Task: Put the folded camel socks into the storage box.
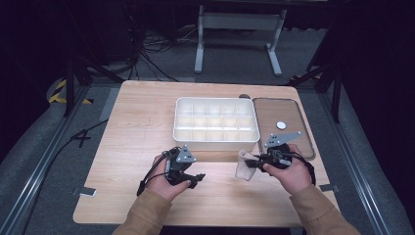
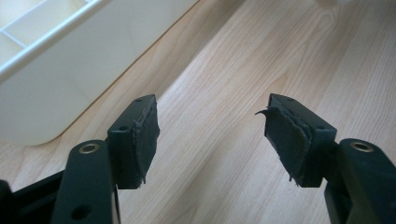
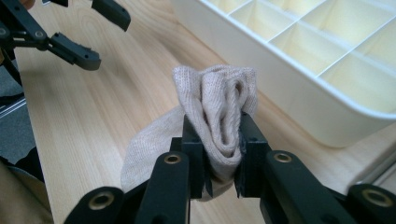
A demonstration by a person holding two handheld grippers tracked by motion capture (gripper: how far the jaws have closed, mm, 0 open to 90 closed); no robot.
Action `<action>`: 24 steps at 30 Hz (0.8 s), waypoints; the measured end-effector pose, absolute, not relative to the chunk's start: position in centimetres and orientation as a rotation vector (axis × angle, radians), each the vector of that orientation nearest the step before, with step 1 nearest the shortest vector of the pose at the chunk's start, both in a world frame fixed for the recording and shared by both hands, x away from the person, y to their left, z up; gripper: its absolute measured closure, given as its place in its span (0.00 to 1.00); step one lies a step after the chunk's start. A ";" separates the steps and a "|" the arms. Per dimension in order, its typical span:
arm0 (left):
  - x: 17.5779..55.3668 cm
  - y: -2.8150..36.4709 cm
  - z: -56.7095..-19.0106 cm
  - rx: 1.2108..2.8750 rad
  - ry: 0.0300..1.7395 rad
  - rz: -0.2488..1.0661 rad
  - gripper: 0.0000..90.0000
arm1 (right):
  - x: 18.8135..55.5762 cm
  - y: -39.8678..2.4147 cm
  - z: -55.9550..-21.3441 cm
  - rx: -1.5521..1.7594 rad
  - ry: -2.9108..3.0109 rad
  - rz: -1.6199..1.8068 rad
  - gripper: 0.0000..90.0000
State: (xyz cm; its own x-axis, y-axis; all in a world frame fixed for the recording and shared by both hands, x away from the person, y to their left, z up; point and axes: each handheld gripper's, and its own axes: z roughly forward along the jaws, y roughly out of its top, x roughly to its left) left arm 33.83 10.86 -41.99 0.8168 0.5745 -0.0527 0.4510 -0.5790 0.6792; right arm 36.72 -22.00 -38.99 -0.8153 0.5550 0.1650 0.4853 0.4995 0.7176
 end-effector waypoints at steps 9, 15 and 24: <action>33.7 12.3 -41.8 2.265 0.792 0.235 0.40 | 38.5 -22.7 -36.7 0.917 2.628 1.223 0.86; 33.7 12.7 -41.6 2.248 0.803 0.229 0.40 | 39.0 -23.0 -36.2 0.917 2.616 1.232 0.86; 33.9 13.3 -41.4 2.239 0.821 0.240 0.40 | 39.7 -23.4 -35.4 0.879 2.587 1.222 0.86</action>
State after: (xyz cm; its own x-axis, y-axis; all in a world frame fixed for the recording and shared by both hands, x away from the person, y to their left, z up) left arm 33.87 13.28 -41.39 0.7793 0.6227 -0.0699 0.4872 -0.5320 0.6925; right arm 39.67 -23.40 -35.42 -0.8174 0.5653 0.1109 0.4447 0.4969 0.7452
